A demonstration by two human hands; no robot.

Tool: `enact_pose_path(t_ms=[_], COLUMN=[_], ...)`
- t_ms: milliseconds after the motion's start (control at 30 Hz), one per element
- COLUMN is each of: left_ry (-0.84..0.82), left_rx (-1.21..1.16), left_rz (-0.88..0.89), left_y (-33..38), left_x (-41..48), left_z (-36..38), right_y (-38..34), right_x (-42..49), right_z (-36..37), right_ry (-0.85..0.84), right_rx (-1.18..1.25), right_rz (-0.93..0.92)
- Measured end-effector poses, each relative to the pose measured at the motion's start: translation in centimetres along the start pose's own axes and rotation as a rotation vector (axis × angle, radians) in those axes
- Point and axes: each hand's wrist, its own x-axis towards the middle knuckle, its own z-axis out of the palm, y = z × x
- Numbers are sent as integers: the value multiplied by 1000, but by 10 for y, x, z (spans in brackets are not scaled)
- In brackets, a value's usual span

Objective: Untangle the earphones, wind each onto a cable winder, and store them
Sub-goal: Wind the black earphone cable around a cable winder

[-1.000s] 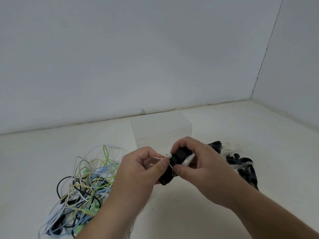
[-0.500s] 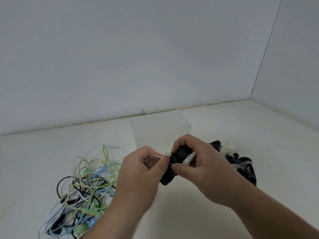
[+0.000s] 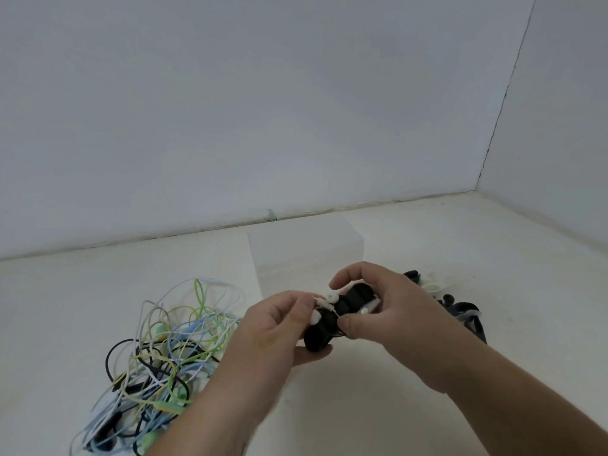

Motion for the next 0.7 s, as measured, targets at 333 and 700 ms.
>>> enact_pose_path(t_ms=[333, 700], left_ry=[469, 37], left_rx=[698, 1528], left_rz=[529, 407], left_y=[14, 43], left_x=[7, 76], left_z=[-15, -4], right_y=[12, 17], right_x=[3, 7], right_z=[1, 1], right_ry=[-66, 55], right_rx=[-105, -246], right_rz=[172, 106])
